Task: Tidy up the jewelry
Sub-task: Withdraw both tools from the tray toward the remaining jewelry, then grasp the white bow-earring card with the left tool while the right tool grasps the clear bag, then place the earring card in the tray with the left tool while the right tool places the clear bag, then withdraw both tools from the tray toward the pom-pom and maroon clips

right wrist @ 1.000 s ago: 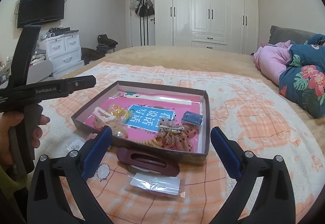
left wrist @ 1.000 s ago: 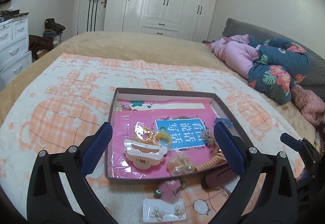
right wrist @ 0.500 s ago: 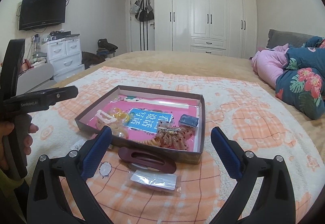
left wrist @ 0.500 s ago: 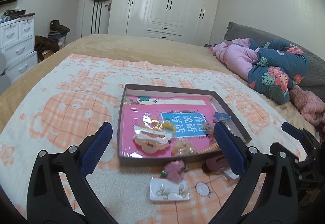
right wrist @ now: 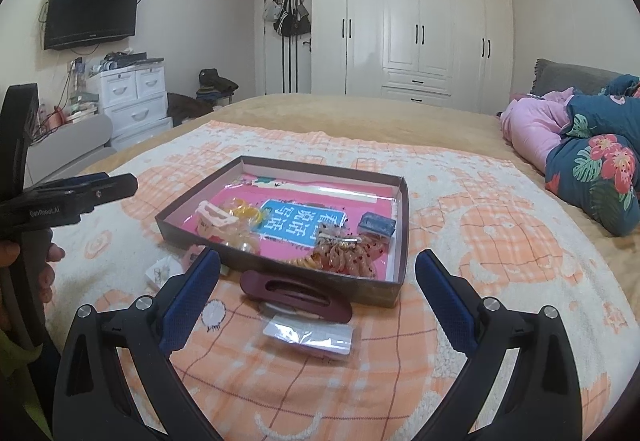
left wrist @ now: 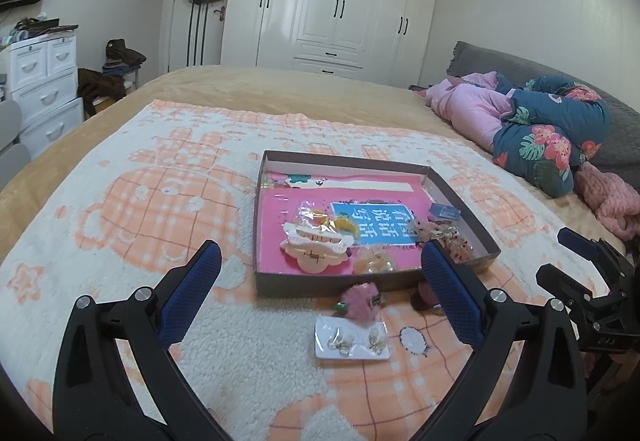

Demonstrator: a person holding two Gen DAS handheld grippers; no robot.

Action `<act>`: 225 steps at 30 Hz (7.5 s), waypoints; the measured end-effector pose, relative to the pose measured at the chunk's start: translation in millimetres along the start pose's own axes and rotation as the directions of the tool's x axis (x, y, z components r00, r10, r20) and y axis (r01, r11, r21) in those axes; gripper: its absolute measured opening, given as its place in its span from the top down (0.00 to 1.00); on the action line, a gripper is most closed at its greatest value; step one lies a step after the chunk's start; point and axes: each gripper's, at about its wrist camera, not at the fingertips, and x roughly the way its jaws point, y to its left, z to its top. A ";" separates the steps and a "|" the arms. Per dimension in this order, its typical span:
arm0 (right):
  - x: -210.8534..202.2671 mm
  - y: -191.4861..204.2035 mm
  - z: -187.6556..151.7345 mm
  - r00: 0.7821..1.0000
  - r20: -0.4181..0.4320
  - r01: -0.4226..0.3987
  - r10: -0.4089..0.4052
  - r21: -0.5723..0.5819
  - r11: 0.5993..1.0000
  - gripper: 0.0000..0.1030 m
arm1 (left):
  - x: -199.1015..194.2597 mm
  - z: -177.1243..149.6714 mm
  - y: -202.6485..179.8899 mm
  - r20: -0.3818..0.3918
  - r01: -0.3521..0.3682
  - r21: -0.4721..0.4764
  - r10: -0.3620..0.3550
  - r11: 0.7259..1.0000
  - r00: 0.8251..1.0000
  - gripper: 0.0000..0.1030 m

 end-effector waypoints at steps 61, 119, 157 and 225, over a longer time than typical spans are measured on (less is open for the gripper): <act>61.2 -11.4 -53.5 0.961 -0.268 -0.040 0.073 0.128 0.991 0.30 | 69.7 -64.6 -20.0 -0.294 0.072 0.118 -0.034 0.990 0.955 0.49; 88.7 -28.5 23.3 0.994 -0.105 0.020 -0.014 0.054 0.998 0.30 | 101.2 34.3 -6.6 -0.124 0.085 0.015 -0.083 0.996 0.989 0.49; 151.4 2.5 21.2 0.970 -0.230 -0.085 0.079 -0.014 0.996 0.29 | 164.3 36.2 6.9 -0.222 0.035 0.007 -0.032 0.999 0.975 0.49; 11.5 -15.6 8.5 1.000 0.009 -0.008 0.007 0.047 0.999 0.07 | 16.1 8.1 -7.9 -0.025 0.020 0.048 -0.019 0.999 1.000 0.11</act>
